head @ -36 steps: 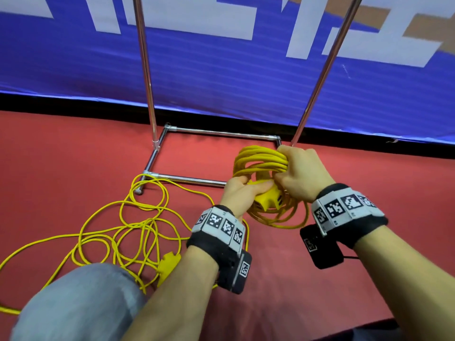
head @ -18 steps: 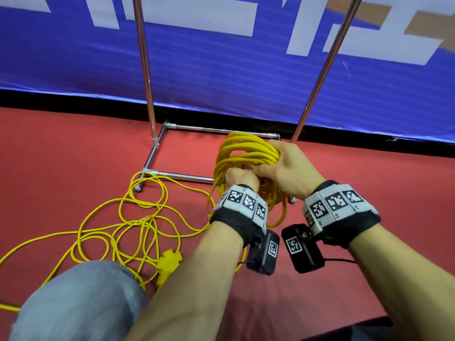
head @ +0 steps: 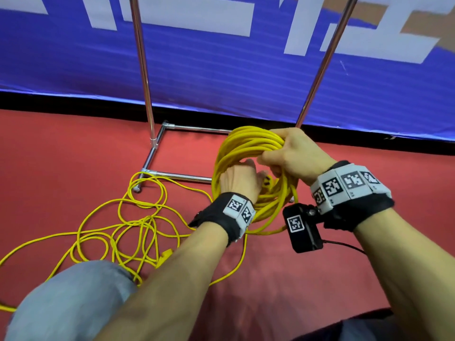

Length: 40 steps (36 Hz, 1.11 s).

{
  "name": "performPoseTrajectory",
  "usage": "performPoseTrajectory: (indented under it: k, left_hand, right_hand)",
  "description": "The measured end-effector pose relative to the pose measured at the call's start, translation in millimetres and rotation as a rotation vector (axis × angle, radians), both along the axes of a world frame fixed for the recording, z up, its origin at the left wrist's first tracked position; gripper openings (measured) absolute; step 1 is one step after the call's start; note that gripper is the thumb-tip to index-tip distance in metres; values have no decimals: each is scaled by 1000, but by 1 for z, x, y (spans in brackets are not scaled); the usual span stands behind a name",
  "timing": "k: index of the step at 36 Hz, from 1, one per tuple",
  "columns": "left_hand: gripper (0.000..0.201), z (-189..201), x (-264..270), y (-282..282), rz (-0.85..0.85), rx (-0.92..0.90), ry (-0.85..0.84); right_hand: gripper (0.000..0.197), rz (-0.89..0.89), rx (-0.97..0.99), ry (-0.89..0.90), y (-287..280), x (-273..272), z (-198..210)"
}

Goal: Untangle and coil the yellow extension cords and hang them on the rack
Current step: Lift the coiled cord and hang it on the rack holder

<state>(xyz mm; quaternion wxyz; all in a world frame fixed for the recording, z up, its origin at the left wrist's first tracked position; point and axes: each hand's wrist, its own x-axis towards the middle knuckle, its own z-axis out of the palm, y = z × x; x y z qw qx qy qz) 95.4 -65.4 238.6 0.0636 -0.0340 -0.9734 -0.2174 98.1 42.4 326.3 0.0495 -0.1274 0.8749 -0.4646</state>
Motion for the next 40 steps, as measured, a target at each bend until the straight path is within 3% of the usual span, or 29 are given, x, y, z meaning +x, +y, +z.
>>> performPoseTrajectory:
  k: [6,10,12,16,21,23,27,29,31,34,36,38,40]
  left_hand:
    - [34,-4,-17,-5,-141,129,-230]
    - [25,-5,-14,-21,-375,336,-306]
    - [21,-6,-14,-30,-408,523,-280]
    - [32,-16,-17,-42,-7,929,-66]
    - [14,-17,-24,-41,231,916,192]
    - [38,-13,-25,-41,232,926,167]
    - [108,-15,-35,-46,-104,869,-22]
    - [119,-11,-43,-46,-245,960,-94]
    - [110,-3,-49,-43,-269,1076,-126]
    - [53,12,-56,-43,-218,1037,-139]
    - [27,23,-58,-43,-214,956,-147]
    - [10,30,-60,-40,-203,907,-145]
    - [13,34,-61,-37,-161,876,-110]
  right_hand:
    - [13,-78,44,78,-1,-4,-2]
    - [20,-179,115,107,6,-12,-6]
    - [24,-220,95,116,10,-16,-5]
    - [13,-235,30,133,10,-20,4]
    - [14,-235,89,166,5,-27,14]
    - [12,-241,103,176,7,-28,17]
    - [14,-182,133,155,14,-26,24]
    - [17,-115,113,102,16,-22,27]
    - [17,-56,94,70,16,-19,31]
    - [14,-37,50,89,19,-18,37]
    - [15,-61,24,132,21,-20,41]
    - [15,-101,39,196,23,-23,43]
    - [16,-147,95,272,24,-26,45]
